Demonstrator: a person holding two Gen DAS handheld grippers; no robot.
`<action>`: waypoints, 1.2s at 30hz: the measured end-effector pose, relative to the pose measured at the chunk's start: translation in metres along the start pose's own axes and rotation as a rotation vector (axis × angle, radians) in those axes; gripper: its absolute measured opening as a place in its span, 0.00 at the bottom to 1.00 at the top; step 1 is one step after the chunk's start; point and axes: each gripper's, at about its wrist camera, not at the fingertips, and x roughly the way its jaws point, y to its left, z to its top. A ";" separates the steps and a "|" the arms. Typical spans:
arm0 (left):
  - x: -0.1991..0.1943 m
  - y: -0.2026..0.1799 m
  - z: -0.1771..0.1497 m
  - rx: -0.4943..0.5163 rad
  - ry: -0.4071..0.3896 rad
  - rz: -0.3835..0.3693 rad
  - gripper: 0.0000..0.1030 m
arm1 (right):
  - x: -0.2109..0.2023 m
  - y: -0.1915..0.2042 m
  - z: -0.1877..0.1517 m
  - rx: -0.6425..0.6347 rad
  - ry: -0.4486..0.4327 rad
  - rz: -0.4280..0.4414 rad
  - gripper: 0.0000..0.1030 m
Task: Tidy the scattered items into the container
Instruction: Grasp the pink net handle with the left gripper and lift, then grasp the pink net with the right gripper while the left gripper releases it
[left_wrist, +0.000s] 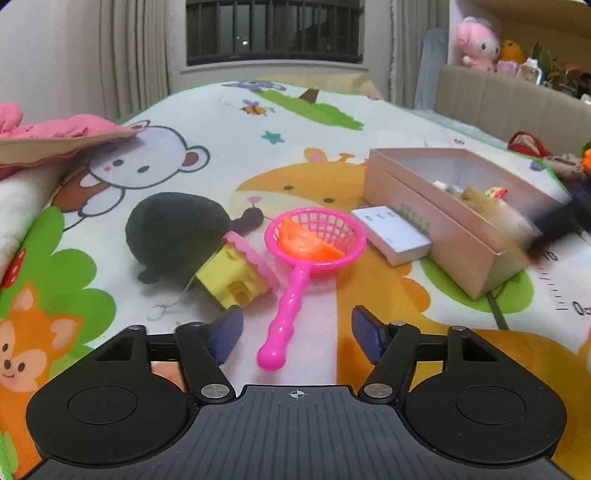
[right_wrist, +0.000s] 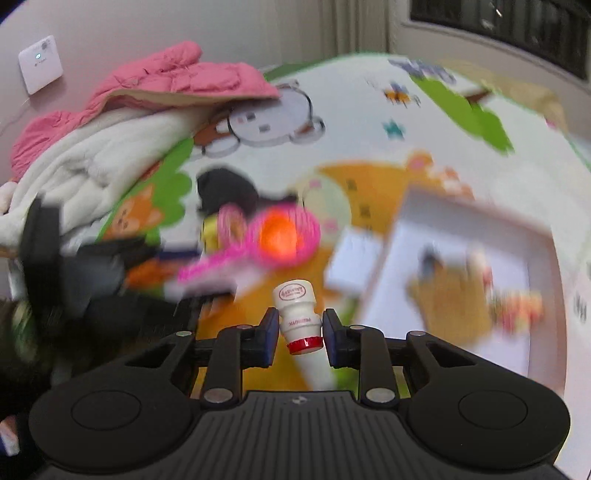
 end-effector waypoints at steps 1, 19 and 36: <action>0.000 -0.002 0.001 0.004 -0.002 0.008 0.49 | -0.001 -0.003 -0.013 0.018 0.009 0.002 0.24; -0.087 -0.017 -0.052 0.050 0.047 -0.113 0.15 | 0.007 0.054 -0.030 -0.089 -0.170 -0.009 0.25; -0.098 -0.009 -0.068 -0.016 -0.010 -0.207 0.63 | 0.118 0.107 0.021 -0.113 -0.096 -0.020 0.10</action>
